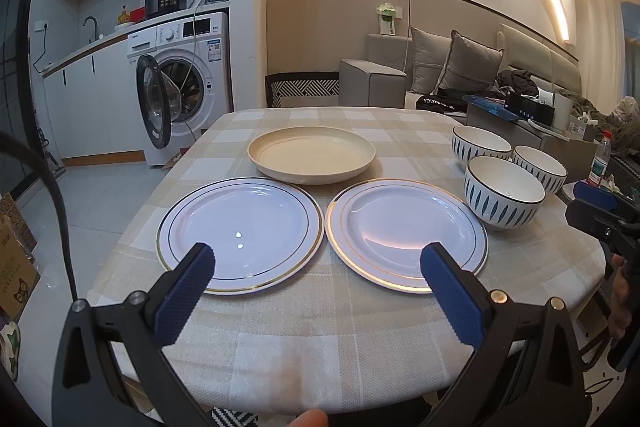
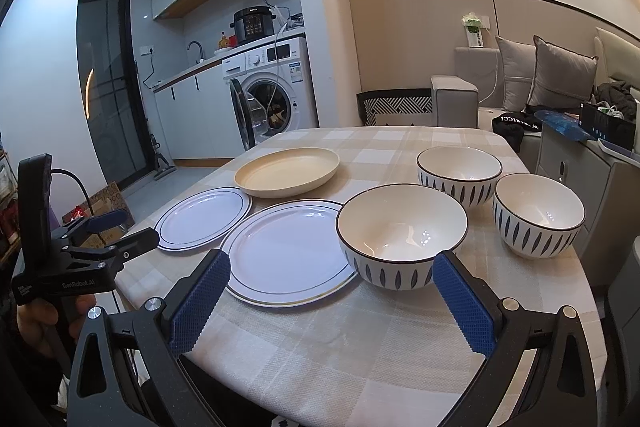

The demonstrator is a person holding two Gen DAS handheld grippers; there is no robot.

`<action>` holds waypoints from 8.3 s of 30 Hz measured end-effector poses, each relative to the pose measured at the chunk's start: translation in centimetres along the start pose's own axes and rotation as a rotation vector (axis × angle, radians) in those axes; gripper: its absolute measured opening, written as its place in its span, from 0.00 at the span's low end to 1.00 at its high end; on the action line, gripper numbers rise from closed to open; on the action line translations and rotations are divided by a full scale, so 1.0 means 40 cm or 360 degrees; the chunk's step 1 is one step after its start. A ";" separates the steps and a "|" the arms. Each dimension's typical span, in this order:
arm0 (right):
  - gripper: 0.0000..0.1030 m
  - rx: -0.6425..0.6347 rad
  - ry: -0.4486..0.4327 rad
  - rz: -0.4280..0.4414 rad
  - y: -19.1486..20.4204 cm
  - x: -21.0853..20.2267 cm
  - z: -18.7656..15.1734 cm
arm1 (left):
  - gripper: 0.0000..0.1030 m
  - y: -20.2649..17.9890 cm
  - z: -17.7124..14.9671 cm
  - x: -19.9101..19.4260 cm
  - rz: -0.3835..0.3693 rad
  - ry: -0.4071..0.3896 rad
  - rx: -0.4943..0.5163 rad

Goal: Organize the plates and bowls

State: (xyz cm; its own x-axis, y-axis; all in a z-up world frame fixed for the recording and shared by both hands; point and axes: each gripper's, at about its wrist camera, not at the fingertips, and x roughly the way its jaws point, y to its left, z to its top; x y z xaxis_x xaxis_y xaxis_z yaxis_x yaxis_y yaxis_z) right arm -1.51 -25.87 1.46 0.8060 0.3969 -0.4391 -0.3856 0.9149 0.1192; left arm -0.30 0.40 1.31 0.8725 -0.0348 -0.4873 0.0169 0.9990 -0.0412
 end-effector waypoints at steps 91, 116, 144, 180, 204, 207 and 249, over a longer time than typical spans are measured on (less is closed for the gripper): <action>0.73 0.0254 0.0270 -0.0271 -0.459 0.151 0.249 | 0.99 -0.350 0.353 0.422 -0.0405 0.0129 0.0268; 0.58 0.0320 0.0755 -0.0115 -0.574 0.468 0.324 | 0.70 -0.449 0.373 0.648 -0.0509 0.0497 0.0333; 0.15 0.0319 0.0899 -0.0161 -0.565 0.547 0.295 | 0.21 -0.511 0.348 0.702 -0.0642 0.0709 0.0441; 0.10 0.0292 0.0893 -0.0202 -0.554 0.543 0.309 | 0.09 -0.501 0.362 0.709 -0.0632 0.0728 0.0439; 0.14 0.0326 0.1038 -0.0141 -0.553 0.583 0.291 | 0.18 -0.507 0.331 0.739 -0.0693 0.0862 0.0414; 0.12 0.0345 0.1027 -0.0146 -0.555 0.577 0.293 | 0.16 -0.504 0.341 0.730 -0.0688 0.0844 0.0415; 0.11 0.0288 0.0922 -0.0112 -0.470 0.450 0.394 | 0.06 -0.461 0.441 0.596 -0.0698 0.0678 0.0365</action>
State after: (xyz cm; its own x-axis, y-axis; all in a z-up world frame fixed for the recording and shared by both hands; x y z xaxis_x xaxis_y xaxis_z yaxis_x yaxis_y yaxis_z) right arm 27.33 -34.77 5.33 0.4318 0.2769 -0.8584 -0.2169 0.9556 0.1992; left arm 28.80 -18.36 5.82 0.4917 -0.4015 -0.7727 0.4725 0.8684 -0.1506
